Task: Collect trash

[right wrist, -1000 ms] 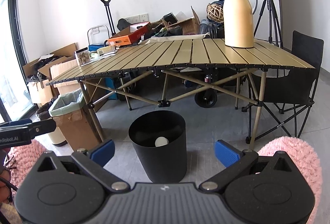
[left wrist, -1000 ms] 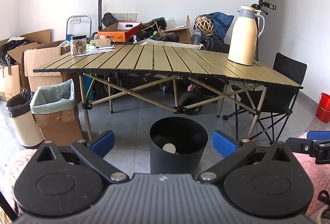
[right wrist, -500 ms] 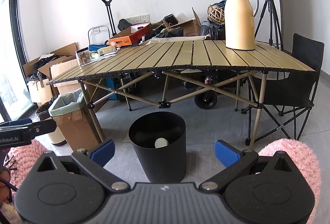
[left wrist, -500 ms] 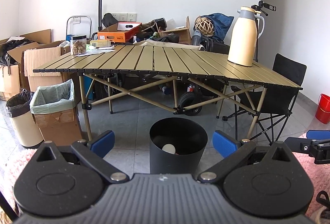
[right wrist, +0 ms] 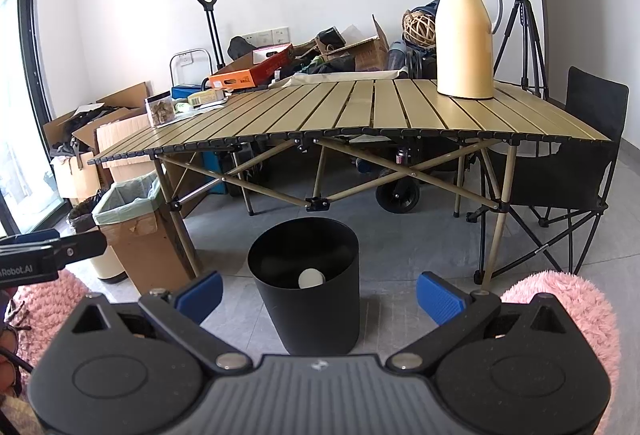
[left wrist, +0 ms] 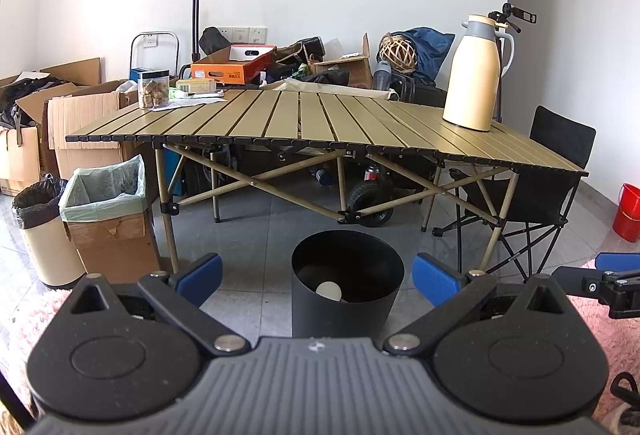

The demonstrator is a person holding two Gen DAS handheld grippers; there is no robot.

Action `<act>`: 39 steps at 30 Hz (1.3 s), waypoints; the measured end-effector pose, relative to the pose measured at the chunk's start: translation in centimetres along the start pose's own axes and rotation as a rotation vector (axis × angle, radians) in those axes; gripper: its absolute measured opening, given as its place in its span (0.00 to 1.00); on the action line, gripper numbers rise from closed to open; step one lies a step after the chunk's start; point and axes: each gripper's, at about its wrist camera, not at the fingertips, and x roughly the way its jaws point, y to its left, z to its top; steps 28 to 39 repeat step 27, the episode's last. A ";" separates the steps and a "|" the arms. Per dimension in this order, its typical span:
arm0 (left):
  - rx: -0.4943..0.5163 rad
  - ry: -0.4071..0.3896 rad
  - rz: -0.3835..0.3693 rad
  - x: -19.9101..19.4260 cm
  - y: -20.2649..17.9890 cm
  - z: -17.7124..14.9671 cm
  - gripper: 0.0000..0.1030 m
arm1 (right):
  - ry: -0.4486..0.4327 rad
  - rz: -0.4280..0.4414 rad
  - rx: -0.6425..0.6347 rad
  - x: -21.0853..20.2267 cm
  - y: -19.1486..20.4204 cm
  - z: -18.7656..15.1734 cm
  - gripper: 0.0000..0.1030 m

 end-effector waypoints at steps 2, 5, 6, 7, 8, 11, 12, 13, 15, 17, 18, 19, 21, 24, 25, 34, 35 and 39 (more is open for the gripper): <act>0.000 -0.001 0.001 0.0 0.0 0.0 1.00 | 0.000 0.000 -0.001 0.0 0.0 0.0 1.00; -0.001 -0.002 0.004 0.0 0.0 0.1 1.00 | 0.000 -0.001 -0.001 0.0 0.1 0.0 1.00; -0.002 -0.002 0.003 0.0 0.0 0.2 1.00 | -0.001 -0.001 -0.001 0.0 0.1 0.0 1.00; -0.002 -0.002 0.004 0.0 0.0 0.2 1.00 | 0.000 0.000 -0.001 0.0 0.1 0.0 1.00; -0.002 -0.001 0.004 0.0 0.0 0.2 1.00 | 0.000 0.000 -0.002 0.0 0.1 0.0 1.00; -0.002 -0.003 0.004 0.0 0.0 0.2 1.00 | -0.001 0.000 -0.005 0.0 0.0 0.1 1.00; -0.002 -0.002 0.003 0.0 0.0 0.2 1.00 | -0.002 0.000 -0.005 0.0 0.0 0.1 1.00; -0.003 -0.002 0.002 0.0 0.0 0.2 1.00 | -0.002 0.000 -0.005 0.0 -0.1 0.1 1.00; -0.003 -0.003 0.001 0.0 0.0 0.2 1.00 | -0.001 0.000 -0.006 0.0 0.0 0.2 1.00; -0.004 -0.003 0.001 0.0 0.1 0.3 1.00 | -0.001 0.000 -0.006 0.0 0.0 0.2 1.00; -0.004 -0.003 0.001 0.0 0.1 0.3 1.00 | 0.000 0.000 -0.007 0.0 -0.1 0.2 1.00; -0.004 -0.004 0.001 0.0 0.1 0.3 1.00 | 0.000 0.000 -0.007 0.0 -0.1 0.2 1.00; -0.002 -0.006 0.003 0.0 0.0 0.3 1.00 | 0.000 0.000 -0.007 0.0 -0.1 0.2 1.00; 0.000 -0.006 -0.003 0.1 0.0 0.5 1.00 | 0.002 0.000 -0.009 0.2 -0.1 0.4 1.00; 0.000 -0.009 -0.002 0.1 -0.1 0.6 1.00 | 0.003 0.001 -0.010 0.3 -0.1 0.4 1.00; -0.005 -0.011 0.001 0.3 0.0 0.7 1.00 | 0.005 0.002 -0.013 0.5 -0.1 0.4 1.00; -0.005 -0.011 0.001 0.3 0.0 0.7 1.00 | 0.005 0.002 -0.013 0.5 -0.1 0.4 1.00; -0.005 -0.011 0.001 0.3 0.0 0.7 1.00 | 0.005 0.002 -0.013 0.5 -0.1 0.4 1.00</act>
